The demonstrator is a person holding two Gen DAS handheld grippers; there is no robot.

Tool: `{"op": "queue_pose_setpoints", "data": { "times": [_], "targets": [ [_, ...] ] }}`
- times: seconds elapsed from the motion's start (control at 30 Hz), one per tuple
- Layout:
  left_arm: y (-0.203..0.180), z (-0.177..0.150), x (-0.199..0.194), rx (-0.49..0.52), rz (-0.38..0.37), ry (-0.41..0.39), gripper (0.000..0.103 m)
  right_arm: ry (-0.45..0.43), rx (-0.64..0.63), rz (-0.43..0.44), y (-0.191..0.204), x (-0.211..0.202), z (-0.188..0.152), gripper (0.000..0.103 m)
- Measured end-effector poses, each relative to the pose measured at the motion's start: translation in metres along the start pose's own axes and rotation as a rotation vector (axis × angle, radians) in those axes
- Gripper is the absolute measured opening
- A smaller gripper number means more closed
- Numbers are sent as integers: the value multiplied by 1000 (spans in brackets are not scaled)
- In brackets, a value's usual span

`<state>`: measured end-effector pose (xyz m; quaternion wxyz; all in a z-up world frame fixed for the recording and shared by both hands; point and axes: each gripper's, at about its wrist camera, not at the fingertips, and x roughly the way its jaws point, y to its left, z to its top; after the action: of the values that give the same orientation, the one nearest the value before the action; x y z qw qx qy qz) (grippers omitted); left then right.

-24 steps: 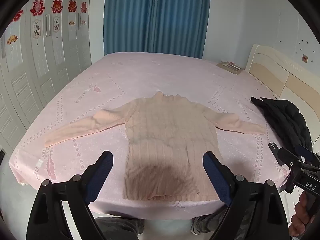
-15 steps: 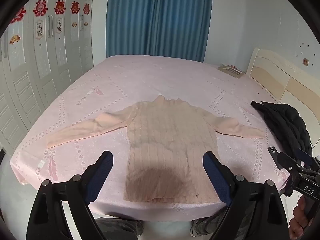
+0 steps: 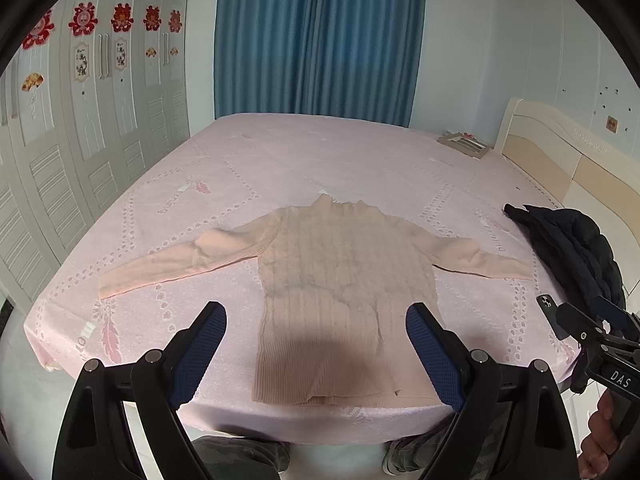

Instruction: Fold small clothes

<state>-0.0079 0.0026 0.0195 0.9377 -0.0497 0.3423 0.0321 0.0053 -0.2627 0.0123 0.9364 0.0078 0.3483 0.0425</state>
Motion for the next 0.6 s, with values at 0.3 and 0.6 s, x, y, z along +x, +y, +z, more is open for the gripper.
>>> {"op": "queue_pose_setpoints", "data": {
  "times": [0.3,0.6],
  "targets": [
    [2,2,-4,7,-5,-11,91,-11,-12,-2,5,-4,2,102],
    [5,1,-6,-7,-11,-10,91,-27,-24,6,10,-9,3,102]
  ]
}}
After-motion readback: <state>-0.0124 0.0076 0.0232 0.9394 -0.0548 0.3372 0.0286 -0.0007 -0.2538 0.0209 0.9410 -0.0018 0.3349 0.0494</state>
